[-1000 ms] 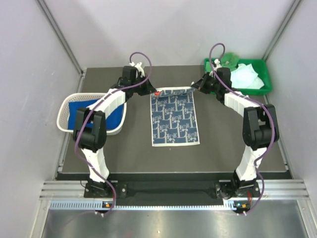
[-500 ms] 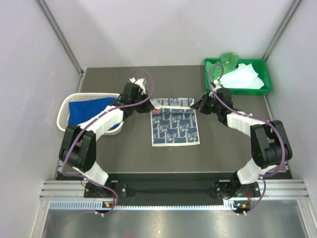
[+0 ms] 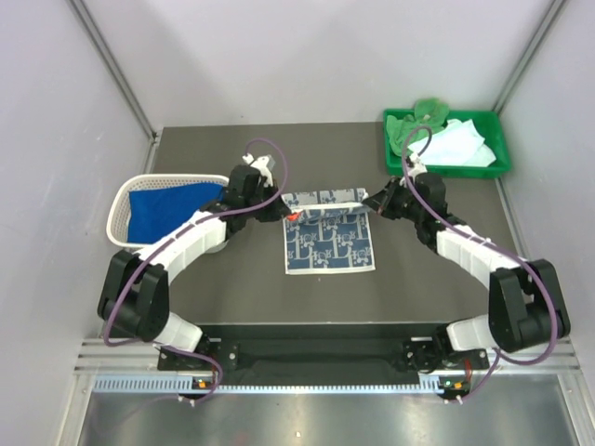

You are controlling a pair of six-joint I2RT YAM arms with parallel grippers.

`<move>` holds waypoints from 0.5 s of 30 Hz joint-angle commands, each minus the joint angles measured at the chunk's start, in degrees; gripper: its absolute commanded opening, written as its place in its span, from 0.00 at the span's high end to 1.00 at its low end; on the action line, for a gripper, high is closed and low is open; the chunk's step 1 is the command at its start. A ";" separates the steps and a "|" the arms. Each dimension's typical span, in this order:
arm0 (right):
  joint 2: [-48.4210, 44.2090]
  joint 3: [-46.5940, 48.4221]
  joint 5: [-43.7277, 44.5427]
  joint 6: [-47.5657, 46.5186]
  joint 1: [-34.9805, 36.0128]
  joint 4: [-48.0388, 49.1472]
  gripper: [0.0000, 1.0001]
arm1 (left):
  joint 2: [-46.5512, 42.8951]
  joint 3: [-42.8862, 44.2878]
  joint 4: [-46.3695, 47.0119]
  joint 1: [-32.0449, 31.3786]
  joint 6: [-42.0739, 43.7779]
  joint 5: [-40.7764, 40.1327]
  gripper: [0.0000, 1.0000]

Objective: Fold and stack the towels
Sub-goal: Fold the towel

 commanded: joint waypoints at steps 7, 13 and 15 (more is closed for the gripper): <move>-9.29 -7.69 5.09 -1.05 2.30 -0.01 1.00 | -7.04 -4.67 -1.64 -0.84 -0.44 -3.35 1.00; -12.90 -12.52 6.67 -0.34 3.62 1.04 1.00 | -8.98 -8.80 -0.59 -1.99 -1.49 -3.44 1.00; -13.78 -13.93 7.28 -0.26 3.97 1.22 1.00 | -9.42 -10.56 0.29 -2.43 -1.85 -3.44 1.00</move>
